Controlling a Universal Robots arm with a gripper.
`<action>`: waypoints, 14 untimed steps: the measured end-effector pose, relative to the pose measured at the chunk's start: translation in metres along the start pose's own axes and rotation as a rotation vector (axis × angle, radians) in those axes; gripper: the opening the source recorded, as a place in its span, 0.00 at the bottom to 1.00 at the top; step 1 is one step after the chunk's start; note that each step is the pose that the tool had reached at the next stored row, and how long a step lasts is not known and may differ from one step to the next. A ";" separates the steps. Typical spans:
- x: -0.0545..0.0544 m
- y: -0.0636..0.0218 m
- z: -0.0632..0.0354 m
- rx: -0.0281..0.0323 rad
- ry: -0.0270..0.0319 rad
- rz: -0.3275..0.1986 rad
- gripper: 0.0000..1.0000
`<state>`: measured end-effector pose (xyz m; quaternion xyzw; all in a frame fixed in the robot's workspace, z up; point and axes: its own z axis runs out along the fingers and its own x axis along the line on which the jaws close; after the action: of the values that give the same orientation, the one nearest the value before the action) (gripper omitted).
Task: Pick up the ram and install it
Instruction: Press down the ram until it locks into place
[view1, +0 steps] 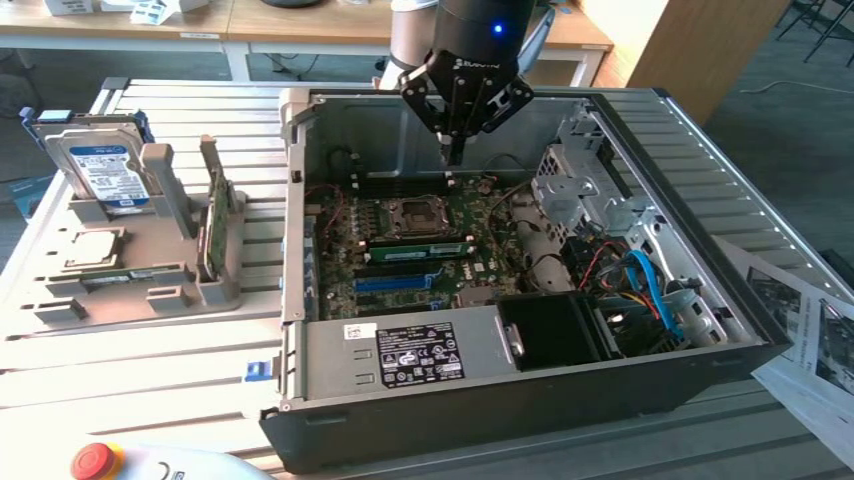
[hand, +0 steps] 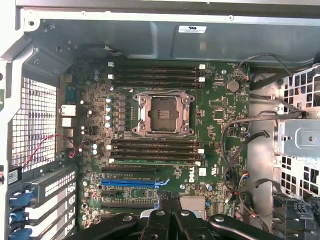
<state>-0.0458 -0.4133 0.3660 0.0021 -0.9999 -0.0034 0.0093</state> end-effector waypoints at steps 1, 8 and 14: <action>0.000 0.0000 0.0000 0.0000 -0.0007 0.000 0.11; 0.000 0.0000 0.0000 -0.0001 -0.0015 0.000 0.11; 0.000 0.0000 0.0000 -0.0090 -0.0015 0.000 0.11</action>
<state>-0.0459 -0.4133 0.3661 0.0020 -0.9999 -0.0079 0.0086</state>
